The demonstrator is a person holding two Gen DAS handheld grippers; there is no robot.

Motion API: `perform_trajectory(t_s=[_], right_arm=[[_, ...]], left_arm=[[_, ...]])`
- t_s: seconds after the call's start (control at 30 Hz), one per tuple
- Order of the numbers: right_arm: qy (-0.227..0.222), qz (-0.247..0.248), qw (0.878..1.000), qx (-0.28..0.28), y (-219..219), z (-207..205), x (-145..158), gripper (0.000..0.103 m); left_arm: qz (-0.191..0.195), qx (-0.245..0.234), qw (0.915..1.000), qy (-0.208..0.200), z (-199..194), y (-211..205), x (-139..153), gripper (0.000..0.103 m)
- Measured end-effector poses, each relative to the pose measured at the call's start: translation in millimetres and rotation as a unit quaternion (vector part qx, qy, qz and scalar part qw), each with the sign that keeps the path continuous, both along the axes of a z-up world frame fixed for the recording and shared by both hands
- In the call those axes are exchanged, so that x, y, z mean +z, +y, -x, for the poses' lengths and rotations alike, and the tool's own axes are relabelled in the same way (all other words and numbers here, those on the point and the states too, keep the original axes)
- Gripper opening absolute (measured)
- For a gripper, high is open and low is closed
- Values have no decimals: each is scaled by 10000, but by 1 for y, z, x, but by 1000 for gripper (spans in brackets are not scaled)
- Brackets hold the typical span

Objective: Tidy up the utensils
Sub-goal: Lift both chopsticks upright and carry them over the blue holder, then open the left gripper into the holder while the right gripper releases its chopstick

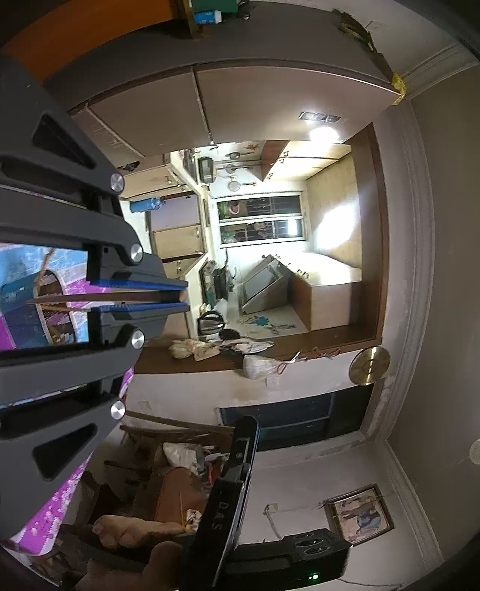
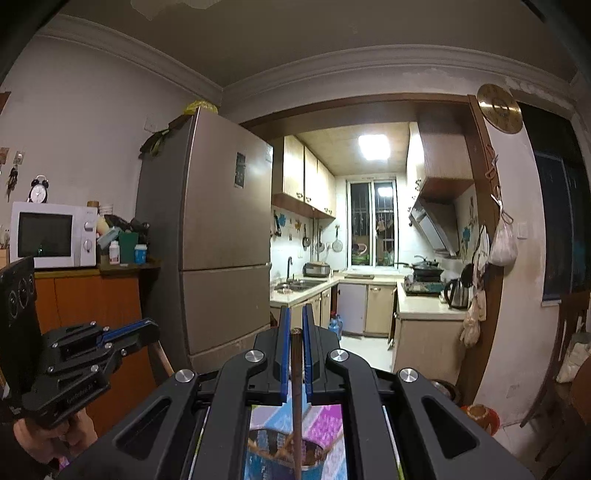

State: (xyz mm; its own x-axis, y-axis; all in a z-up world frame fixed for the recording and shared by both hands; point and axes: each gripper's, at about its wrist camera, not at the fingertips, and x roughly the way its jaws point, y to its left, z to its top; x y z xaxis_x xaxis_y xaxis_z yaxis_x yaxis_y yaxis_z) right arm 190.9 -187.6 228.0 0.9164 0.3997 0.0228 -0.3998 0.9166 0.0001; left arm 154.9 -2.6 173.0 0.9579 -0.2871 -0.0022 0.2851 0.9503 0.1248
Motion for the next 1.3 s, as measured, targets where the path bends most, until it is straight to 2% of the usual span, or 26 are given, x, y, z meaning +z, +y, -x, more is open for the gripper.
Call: perform_trajectory(t_s=[0.17, 0.3, 0.7, 0.97, 1.3], right_arm=[[-166, -86, 9998, -29, 3, -25, 25, 7], [-118, -154, 9998, -70, 5, -51, 28, 7], [594, -268, 9979, -4, 12, -124, -32, 7], [820, -336, 9961, 50, 18, -150, -56, 7], [903, -317, 9954, 73, 24, -162, -66, 7]], left_arm=[[71, 80, 9998, -141, -21, -1, 17, 5], [119, 130, 9997, -146, -42, -8, 17, 5], [41, 303, 9989, 366, -96, -12, -32, 5], [-21, 355, 9981, 496, -109, -13, -41, 5], [4, 378, 9972, 649, -124, -8, -46, 5]])
